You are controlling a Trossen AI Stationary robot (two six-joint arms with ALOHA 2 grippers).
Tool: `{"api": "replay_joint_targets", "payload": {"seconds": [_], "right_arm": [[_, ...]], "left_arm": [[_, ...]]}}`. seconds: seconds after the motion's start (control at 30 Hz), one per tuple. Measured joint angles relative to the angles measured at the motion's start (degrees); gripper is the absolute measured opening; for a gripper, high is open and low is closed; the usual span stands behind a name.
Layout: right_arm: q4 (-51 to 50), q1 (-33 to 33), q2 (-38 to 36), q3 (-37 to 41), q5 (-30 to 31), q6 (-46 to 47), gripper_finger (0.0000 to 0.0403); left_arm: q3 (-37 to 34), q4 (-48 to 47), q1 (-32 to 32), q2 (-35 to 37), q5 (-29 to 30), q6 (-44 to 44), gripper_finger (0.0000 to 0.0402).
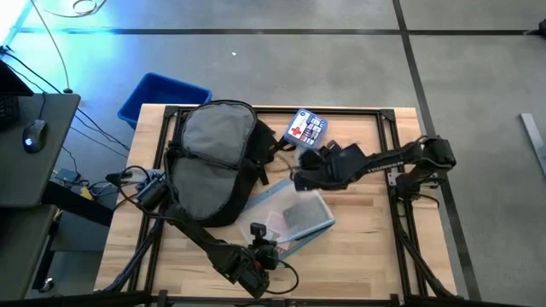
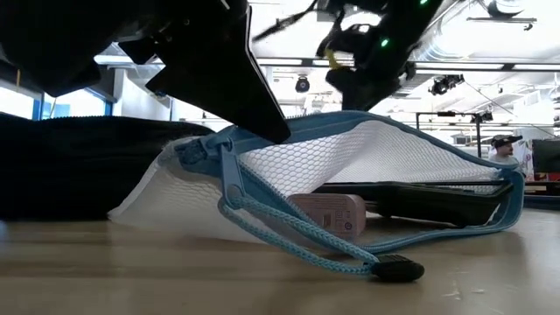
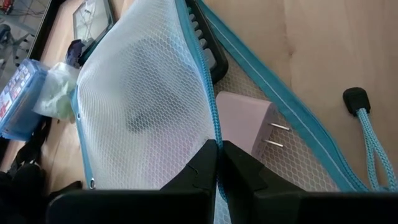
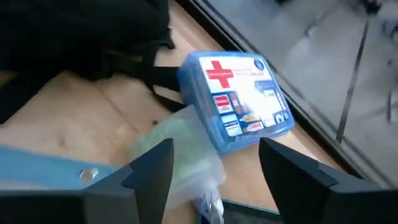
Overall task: Unpack backpack
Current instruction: Remove the green earphones from the white zip bag, then remove the black calculator from the white zip bag
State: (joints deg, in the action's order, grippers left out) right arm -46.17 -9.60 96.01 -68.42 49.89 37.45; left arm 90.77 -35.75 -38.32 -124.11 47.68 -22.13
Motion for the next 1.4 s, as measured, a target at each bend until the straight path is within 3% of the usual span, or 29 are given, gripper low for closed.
{"api": "replay_joint_targets", "payload": {"seconds": [0.2, 0.3, 0.4, 0.5, 0.67, 0.8, 1.1, 1.4], "right_arm": [[2.63, -20.55, 0.30, -0.05, 0.36, -0.90, 0.0224], [9.46, -31.14, 3.05, -0.17, -6.76, -7.72, 0.0224], [18.30, -38.44, 8.32, -0.15, -9.90, -9.03, 0.0224], [24.97, -41.76, 14.92, -0.22, -5.64, -9.07, 0.0224], [24.15, -41.20, 23.32, -0.92, 5.42, -6.43, 0.0224], [22.40, -38.43, 25.84, -1.38, 10.18, -6.36, 0.0224], [22.26, -31.95, 25.73, -1.57, 4.63, -13.21, 0.0225], [13.67, -27.14, 25.67, -1.60, -0.64, -9.56, 0.0225]], "left_arm": [[0.01, -0.02, -0.43, -0.02, 0.71, -0.35, 0.0000], [0.01, -0.02, -0.45, -0.02, 0.90, -0.33, 0.0000], [0.00, 0.01, -0.43, -0.02, 0.98, 0.26, 0.0000], [-0.01, 0.02, -0.43, -0.04, 1.29, 0.48, 0.0000], [0.01, 0.04, -0.38, -0.07, 1.31, -0.17, 0.0000], [-0.01, 0.02, -0.38, -0.07, 1.31, -0.20, 0.0000], [0.00, 0.04, -0.38, -0.07, 1.27, 0.06, 0.0000], [0.00, -0.07, -0.34, -0.07, 1.24, -0.15, 0.0000]]}}
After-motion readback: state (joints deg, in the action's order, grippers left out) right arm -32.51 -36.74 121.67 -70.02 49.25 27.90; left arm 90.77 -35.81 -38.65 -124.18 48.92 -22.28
